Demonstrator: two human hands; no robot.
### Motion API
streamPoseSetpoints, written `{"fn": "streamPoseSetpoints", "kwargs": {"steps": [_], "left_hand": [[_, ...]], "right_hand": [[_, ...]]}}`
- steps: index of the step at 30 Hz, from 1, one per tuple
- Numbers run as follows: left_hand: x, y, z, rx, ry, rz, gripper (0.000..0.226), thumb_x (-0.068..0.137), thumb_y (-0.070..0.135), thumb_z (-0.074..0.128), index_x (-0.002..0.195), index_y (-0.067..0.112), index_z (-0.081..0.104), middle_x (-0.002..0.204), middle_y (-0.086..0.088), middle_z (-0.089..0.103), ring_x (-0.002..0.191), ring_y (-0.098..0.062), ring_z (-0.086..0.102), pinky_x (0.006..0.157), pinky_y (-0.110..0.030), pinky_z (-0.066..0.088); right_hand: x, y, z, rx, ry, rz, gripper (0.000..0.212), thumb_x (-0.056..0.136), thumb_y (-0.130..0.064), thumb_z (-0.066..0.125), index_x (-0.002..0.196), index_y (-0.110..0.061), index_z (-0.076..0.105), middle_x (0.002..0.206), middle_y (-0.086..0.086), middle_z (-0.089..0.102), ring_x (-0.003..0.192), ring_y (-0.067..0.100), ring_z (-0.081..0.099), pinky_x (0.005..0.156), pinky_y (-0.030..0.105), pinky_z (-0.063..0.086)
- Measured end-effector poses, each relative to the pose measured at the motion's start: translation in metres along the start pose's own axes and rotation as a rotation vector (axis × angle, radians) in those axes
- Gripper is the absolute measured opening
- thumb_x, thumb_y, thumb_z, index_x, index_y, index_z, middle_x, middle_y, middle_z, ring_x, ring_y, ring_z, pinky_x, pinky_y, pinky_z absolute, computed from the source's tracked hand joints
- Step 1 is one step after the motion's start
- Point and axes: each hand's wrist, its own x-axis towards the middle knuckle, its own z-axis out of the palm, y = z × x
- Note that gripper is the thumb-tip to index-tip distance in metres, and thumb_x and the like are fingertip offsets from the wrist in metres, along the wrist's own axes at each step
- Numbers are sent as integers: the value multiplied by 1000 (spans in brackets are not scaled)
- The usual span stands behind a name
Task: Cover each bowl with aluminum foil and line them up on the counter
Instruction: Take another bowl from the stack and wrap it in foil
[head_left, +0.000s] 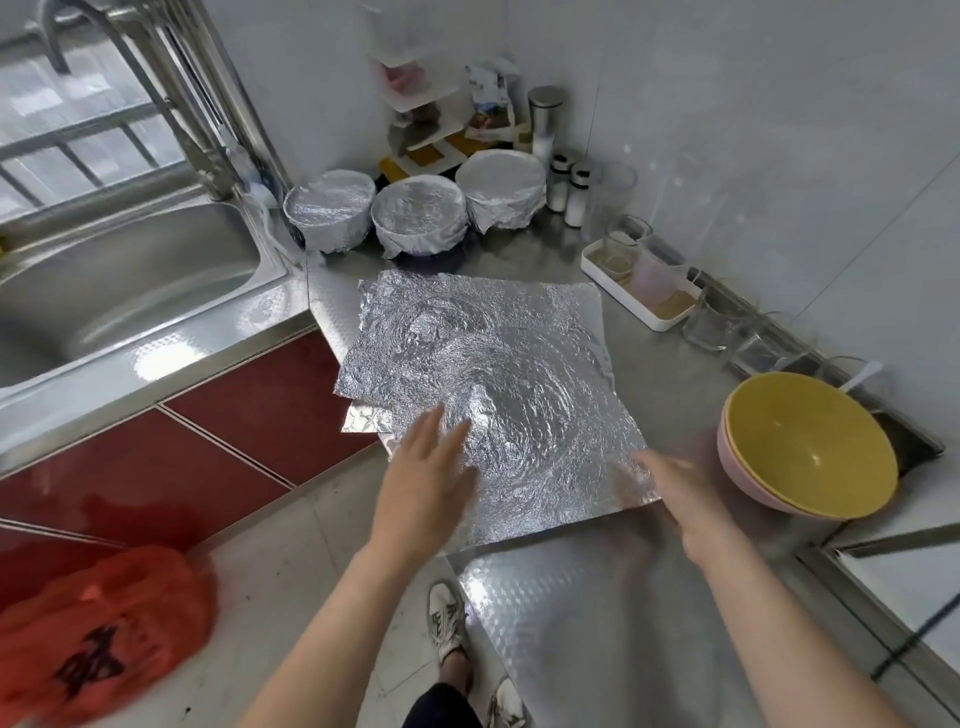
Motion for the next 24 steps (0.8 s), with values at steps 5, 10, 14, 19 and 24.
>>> {"fn": "streamPoseSetpoints", "kwargs": {"steps": [5, 10, 14, 19, 24], "left_hand": [[0, 3, 26, 244, -182, 149, 63, 93, 62, 13, 152, 40, 16, 162, 5, 3, 148, -16, -5, 120, -48, -3], [-8, -11, 29, 263, -104, 250, 53, 97, 58, 23, 145, 38, 35, 156, 3, 31, 145, -22, 24, 114, -50, 4], [-12, -15, 31, 225, 30, 335, 42, 96, 48, 38, 129, 30, 58, 141, 0, 54, 133, -25, 46, 111, -53, 32], [-11, -4, 34, 120, 80, 442, 34, 93, 39, 49, 111, 23, 73, 119, 4, 68, 113, -20, 62, 93, -33, 53], [-10, -8, 36, 73, 93, 390, 32, 93, 37, 50, 105, 22, 76, 113, 7, 70, 108, -17, 64, 89, -31, 56]], "right_hand": [[13, -23, 4, -88, -21, -116, 29, 89, -31, 66, 79, -4, 68, 76, 4, 49, 75, 16, 44, 64, 29, 40], [11, -18, 7, 57, -52, -138, 12, 85, -1, 68, 78, -6, 60, 67, 6, 54, 62, 16, 47, 40, 14, 39], [7, -1, 9, 112, -59, -161, 12, 84, -1, 70, 87, -7, 60, 72, 2, 63, 65, 10, 57, 55, 14, 45], [6, 1, 14, 207, -10, -163, 22, 83, 3, 69, 84, -14, 55, 77, 3, 64, 66, 12, 59, 62, 20, 47], [12, -3, 16, 209, -5, -180, 25, 82, 2, 71, 87, -16, 55, 78, 3, 65, 66, 12, 60, 64, 24, 48]]}}
